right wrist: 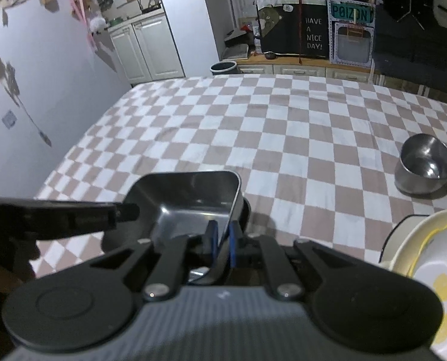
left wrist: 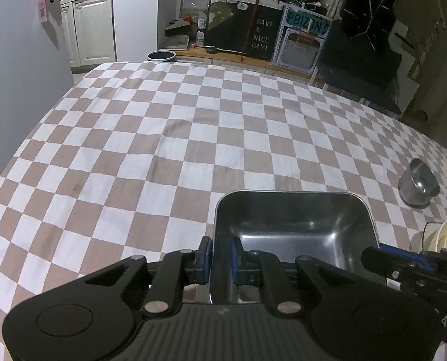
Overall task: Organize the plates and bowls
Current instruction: 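Lower the second steel pan onto the table near the stacked bowls, then open both grippers to release the second steel pan, then move both grippers to the round steel bowl, then close both grippers on the rim of the round steel bowl, then lift the round steel bowl and carry it to a rectangular steel pan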
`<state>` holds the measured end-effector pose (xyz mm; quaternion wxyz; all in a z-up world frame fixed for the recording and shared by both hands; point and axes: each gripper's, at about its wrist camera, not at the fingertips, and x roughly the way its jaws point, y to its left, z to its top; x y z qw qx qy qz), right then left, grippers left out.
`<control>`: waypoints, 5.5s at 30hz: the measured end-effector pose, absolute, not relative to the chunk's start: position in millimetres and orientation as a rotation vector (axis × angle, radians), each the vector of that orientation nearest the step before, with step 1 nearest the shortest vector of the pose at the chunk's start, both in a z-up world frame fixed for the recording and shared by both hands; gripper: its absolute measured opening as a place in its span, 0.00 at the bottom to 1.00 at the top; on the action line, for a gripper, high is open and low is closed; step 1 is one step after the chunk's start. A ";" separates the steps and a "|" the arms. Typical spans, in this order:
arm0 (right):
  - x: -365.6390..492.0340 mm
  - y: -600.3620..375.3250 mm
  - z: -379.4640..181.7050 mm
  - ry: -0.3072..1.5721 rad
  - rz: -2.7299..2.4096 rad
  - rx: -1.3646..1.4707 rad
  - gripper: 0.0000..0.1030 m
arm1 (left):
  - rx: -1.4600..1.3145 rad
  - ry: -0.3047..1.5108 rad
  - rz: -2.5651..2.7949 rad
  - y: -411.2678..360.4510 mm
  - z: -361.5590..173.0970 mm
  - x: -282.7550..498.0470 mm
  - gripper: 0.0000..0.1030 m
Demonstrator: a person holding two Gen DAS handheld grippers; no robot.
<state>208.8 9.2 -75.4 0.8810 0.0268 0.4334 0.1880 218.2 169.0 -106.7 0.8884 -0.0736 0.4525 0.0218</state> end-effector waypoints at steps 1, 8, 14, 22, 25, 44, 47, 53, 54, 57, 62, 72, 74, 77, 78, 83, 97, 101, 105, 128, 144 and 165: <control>208.5 8.9 -76.3 0.908 0.392 0.057 0.10 | -0.147 0.940 0.043 168.5 -106.7 218.2 0.12; 209.8 10.0 -81.1 0.946 0.380 0.050 0.09 | -0.120 0.938 0.044 165.0 -107.6 219.2 0.12; 213.8 8.5 -87.6 0.974 0.374 0.042 0.09 | -0.110 0.937 0.036 163.8 -108.3 219.7 0.12; 216.7 9.2 -90.6 0.981 0.371 0.042 0.09 | -0.108 0.936 0.026 165.1 -108.0 219.4 0.12; 219.5 6.0 -92.1 0.991 0.368 0.071 0.09 | -0.105 0.945 0.020 164.9 -109.1 219.8 0.12; 235.3 -9.0 -113.0 1.098 0.363 0.219 0.13 | -0.117 0.997 0.007 168.1 -115.3 220.7 0.13; 235.8 -8.1 -115.1 1.096 0.366 0.217 0.14 | -0.110 1.011 -0.004 165.6 -116.8 220.5 0.13; 237.0 -7.2 -123.2 1.088 0.359 0.230 0.22 | -0.116 1.025 -0.016 166.4 -117.6 218.4 0.15; 236.4 -6.5 -122.1 1.080 0.360 0.225 0.22 | -0.116 1.028 -0.017 166.5 -117.2 218.6 0.16; 231.7 -4.4 -114.3 1.042 0.368 0.198 0.23 | -0.127 1.023 -0.028 167.1 -112.3 217.1 0.29; 225.1 -1.8 -104.6 1.001 0.394 0.168 0.46 | -0.130 1.001 -0.045 166.0 -101.2 209.8 0.45; 206.8 -20.3 -67.3 0.869 0.411 0.111 0.92 | -0.130 0.932 -0.062 166.9 -71.4 189.9 0.95; 204.1 -30.3 -59.9 0.827 0.407 0.110 0.95 | -0.148 0.920 -0.076 165.4 -65.9 187.2 0.98; 202.6 -50.2 -50.7 0.766 0.399 0.114 1.00 | -0.171 0.885 -0.094 157.8 -56.8 184.5 1.00; 202.2 -57.7 -47.6 0.746 0.389 0.113 1.00 | -0.178 0.875 -0.101 154.3 -54.2 184.1 1.00; 201.2 -104.2 -34.6 0.646 0.321 0.157 1.00 | -0.185 0.818 -0.153 125.1 -38.4 188.5 1.00; 219.1 -224.9 -29.6 0.552 0.107 0.197 1.00 | -0.224 0.827 -0.282 21.1 -39.3 226.2 1.00; 236.1 -242.7 -37.9 0.586 0.027 0.149 1.00 | -0.336 0.858 -0.297 2.0 -50.1 246.0 0.95; 262.8 -259.4 -54.7 0.644 0.038 0.207 0.87 | -0.490 0.916 -0.313 -12.1 -67.3 265.4 0.62; 353.2 -249.7 -117.5 0.827 0.216 0.153 0.48 | -0.660 1.016 -0.224 -56.2 -146.5 355.5 0.25; 356.9 -226.1 -121.0 0.908 0.191 0.128 0.19 | -0.564 1.008 -0.216 -66.9 -147.3 360.2 0.23; 296.0 -231.1 -56.1 0.754 0.220 0.283 0.07 | -0.445 0.768 -0.307 -31.5 -57.5 308.3 0.11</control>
